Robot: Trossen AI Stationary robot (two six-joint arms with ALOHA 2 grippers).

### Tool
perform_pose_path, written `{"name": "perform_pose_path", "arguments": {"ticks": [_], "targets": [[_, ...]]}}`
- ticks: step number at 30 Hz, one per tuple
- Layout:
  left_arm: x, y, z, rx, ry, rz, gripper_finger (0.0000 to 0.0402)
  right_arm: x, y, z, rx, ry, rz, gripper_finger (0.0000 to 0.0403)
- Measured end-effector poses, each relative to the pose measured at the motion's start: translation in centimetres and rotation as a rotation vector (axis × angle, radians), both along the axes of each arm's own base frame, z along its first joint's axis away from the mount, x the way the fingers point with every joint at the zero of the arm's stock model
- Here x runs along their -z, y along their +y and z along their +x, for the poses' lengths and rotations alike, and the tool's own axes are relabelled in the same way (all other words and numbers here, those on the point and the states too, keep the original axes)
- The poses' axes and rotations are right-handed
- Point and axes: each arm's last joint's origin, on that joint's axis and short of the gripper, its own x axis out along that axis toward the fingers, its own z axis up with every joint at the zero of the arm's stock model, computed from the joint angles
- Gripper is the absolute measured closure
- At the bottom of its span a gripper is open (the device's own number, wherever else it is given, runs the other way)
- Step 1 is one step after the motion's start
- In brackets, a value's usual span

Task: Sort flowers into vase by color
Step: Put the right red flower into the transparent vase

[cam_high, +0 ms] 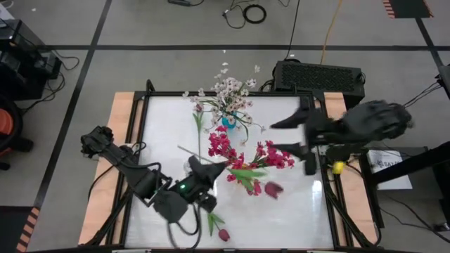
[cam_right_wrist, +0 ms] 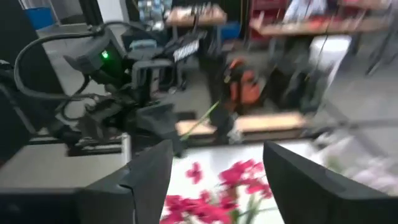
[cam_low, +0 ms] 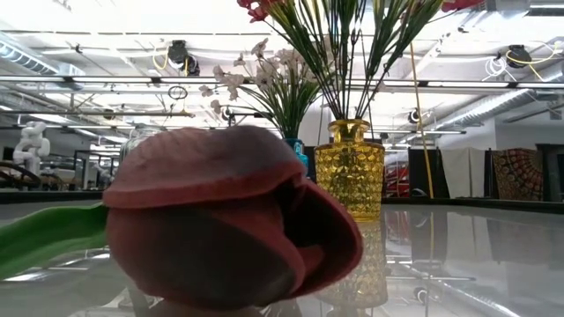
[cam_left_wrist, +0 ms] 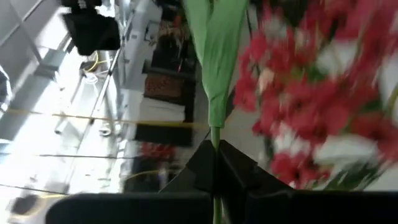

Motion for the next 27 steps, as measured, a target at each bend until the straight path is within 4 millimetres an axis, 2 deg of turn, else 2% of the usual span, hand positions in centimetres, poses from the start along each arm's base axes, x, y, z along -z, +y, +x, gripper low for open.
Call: {"name": "perform_pose_path", "arguments": {"ticks": [3, 5, 10, 17, 21, 24, 27], "targets": [[-0.9, -1.2, -0.6, 0.075, -0.108, -0.124, 0.0392, -0.9, -0.3, -2.1, 0.002, -0.048, -0.081, 0.0158], [-1.7, -2.0, -1.0, 0.143, -0.181, -0.206, 0.0392, -1.3, -0.3, -2.6, -0.016, -0.074, -0.114, 0.0162], [-4.3, -3.2, -2.1, 0.267, -0.355, -0.392, 0.0392, -1.4, 0.3, -1.7, -0.032, -0.098, -0.146, 0.0182], [-7.3, -2.7, -3.8, 0.334, -0.493, -0.595, 0.0392, 0.0, 2.5, 2.2, -0.083, -0.077, -0.187, 0.0206], [-9.3, -1.8, -5.2, 0.476, -0.558, -0.756, 0.0392, 1.3, 4.1, 4.8, -0.11, -0.06, -0.238, 0.0211], [-10.6, -0.8, -6.2, 0.589, -0.591, -0.858, 0.0393, 2.6, 5.4, 7.3, -0.118, -0.048, -0.271, 0.0211], [-11.3, 0.0, -6.3, 0.678, -0.6, -0.914, 0.0393, 4.1, 7.0, 10.2, -0.13, -0.066, -0.287, 0.0211]]}}
